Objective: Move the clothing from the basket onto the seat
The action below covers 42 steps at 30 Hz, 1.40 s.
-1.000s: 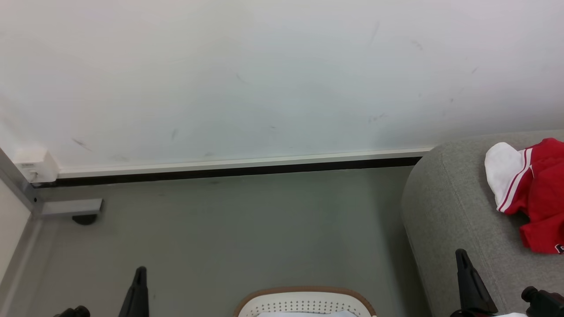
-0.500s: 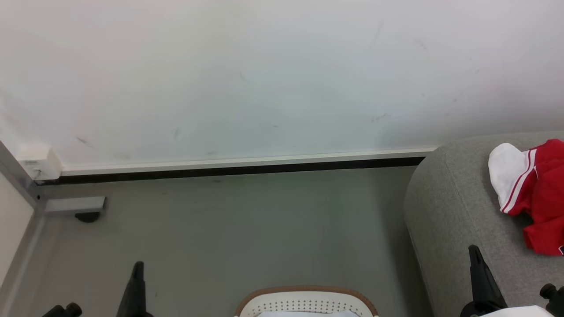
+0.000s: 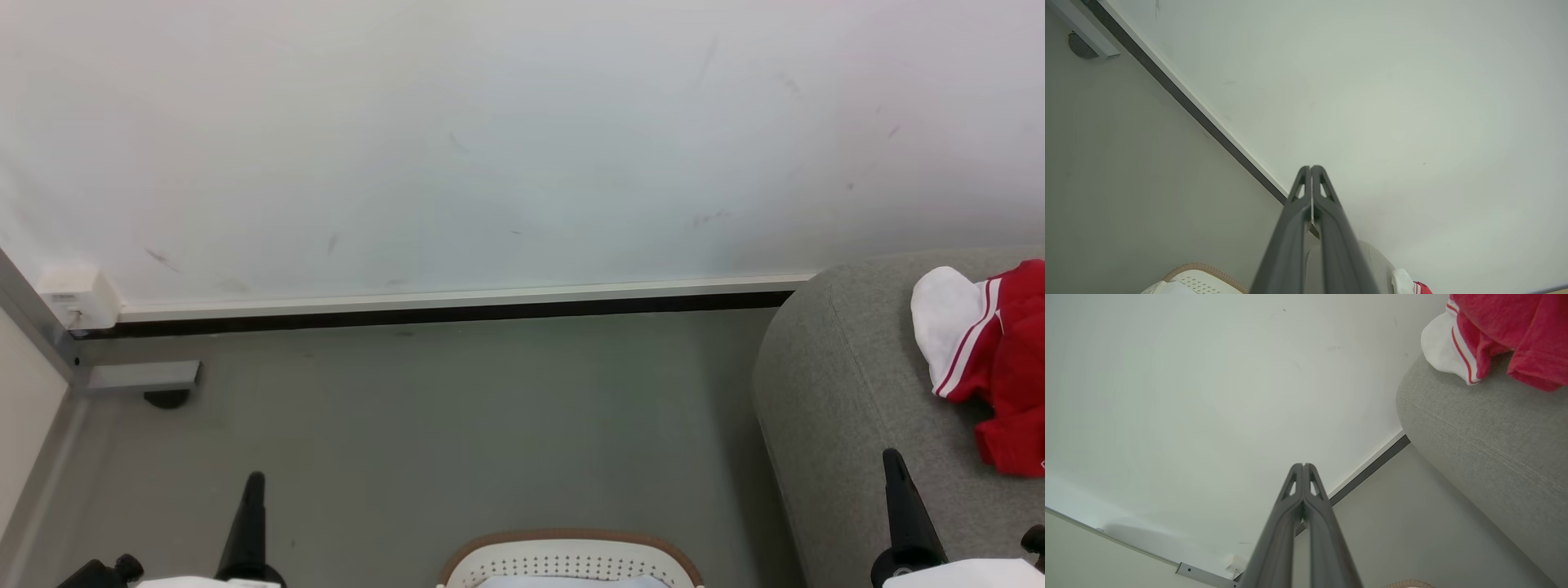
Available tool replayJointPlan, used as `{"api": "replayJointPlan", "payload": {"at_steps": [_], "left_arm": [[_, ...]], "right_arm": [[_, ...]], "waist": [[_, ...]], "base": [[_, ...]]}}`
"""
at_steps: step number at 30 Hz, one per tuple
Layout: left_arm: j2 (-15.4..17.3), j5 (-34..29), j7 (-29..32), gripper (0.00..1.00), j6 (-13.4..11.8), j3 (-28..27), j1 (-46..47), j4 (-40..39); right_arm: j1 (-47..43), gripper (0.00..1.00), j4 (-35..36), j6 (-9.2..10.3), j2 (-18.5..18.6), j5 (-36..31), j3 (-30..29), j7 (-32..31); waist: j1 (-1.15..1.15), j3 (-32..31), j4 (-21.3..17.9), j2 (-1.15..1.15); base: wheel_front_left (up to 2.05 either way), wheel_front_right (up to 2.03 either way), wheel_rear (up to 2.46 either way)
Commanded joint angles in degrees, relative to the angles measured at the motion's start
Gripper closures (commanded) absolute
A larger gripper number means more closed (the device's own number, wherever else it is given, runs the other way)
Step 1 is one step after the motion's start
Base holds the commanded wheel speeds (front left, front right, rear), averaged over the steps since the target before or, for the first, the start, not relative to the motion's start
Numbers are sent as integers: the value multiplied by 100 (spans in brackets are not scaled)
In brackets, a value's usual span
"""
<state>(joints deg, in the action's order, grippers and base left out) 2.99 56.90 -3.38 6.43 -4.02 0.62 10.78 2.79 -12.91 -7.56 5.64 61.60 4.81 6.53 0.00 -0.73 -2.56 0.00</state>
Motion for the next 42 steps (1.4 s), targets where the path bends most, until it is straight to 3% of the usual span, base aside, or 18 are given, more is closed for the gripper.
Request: {"api": "replayJointPlan", "payload": {"at_steps": [1,42], "left_arm": [[29,231,69,100,-22,-45,135,-34],[9,2319,659,100,-58,-194,431,83]], "right_arm": [[143,100,40,6,75,241,-50,-42],[317,100,-42,10,267,2481,-222,-430]], "waist": [[0,2,7,0],[0,39,145,0]], "base": [[0,0,0],[0,0,0]]}}
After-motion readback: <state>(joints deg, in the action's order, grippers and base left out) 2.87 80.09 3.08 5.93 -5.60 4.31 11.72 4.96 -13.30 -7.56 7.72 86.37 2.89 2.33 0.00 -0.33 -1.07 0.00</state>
